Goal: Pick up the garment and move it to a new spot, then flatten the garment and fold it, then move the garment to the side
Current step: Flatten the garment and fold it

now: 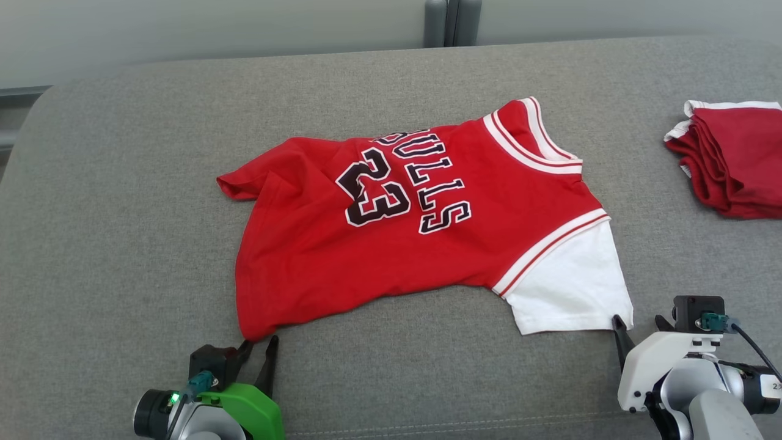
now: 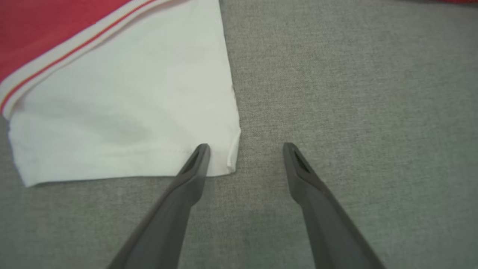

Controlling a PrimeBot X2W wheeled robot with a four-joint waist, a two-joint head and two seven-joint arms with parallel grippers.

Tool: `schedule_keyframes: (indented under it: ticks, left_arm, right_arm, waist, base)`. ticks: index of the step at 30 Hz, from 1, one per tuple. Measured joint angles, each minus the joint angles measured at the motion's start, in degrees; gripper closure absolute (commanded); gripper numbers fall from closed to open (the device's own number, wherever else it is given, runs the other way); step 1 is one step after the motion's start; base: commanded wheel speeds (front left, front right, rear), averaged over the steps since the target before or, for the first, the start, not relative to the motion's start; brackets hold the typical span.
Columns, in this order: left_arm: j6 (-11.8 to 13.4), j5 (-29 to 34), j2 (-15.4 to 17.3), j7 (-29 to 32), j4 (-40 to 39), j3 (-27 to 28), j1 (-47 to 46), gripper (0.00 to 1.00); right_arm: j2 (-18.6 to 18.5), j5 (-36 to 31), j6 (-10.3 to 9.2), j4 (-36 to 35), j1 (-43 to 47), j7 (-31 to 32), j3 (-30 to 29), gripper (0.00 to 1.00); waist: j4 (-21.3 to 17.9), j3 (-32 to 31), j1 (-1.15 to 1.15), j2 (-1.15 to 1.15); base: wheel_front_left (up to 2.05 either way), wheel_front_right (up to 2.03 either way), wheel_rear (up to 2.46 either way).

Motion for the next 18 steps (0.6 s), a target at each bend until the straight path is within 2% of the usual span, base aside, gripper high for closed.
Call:
schedule_keyframes:
  ticks: [4,5,6,7,8,9,18]
  left_arm:
    - [-0.01,-0.29,0.16,-0.02,-0.15,-0.19,-0.26,0.58]
    - [-0.02,-0.29,0.23,-0.03,-0.19,-0.3,-0.41,0.65]
    - [-0.02,-0.29,0.27,-0.07,-0.25,-0.41,-0.49,0.89]
    - [-0.02,-0.3,0.34,-0.07,-0.26,-0.52,-0.59,1.0]
    - [-0.02,-0.36,0.42,-0.07,-0.27,-0.65,-0.65,1.0]
    - [-0.02,-0.47,0.46,-0.08,-0.32,-0.71,-0.65,1.0]
    - [-0.09,-2.35,0.73,0.02,-2.08,0.0,-0.44,1.0]
  right_arm:
    - [-0.01,0.23,0.0,1.11,-0.78,0.0,-0.15,0.02]
    - [-0.03,0.43,0.0,1.4,-1.0,0.0,-0.16,0.37]
    - [-0.02,0.51,0.0,1.7,-1.14,0.0,-0.15,0.57]
    - [-0.02,0.56,0.01,1.98,-1.26,-0.09,-0.14,0.76]
    - [-0.01,0.65,0.01,2.25,-1.43,-0.25,-0.1,0.9]
    - [-0.01,0.76,0.01,2.48,-1.64,-0.32,-0.07,1.0]
    - [0.03,1.81,0.02,4.25,-2.32,-1.6,-0.31,1.0]
  waist:
    - [0.16,0.5,0.0,0.0]
    - [0.23,0.65,0.0,0.0]
    - [0.31,0.8,0.0,0.0]
    - [0.38,0.93,0.0,0.0]
    - [0.46,1.02,0.0,0.0]
    - [0.51,1.1,0.0,0.0]
    - [0.67,0.49,0.0,0.0]
  base:
    - [0.0,0.0,0.0]
    - [0.0,0.0,0.0]
    - [0.0,0.0,0.0]
    - [0.0,0.0,0.0]
    - [0.0,0.0,0.0]
    - [0.0,0.0,0.0]
    - [0.0,0.0,0.0]
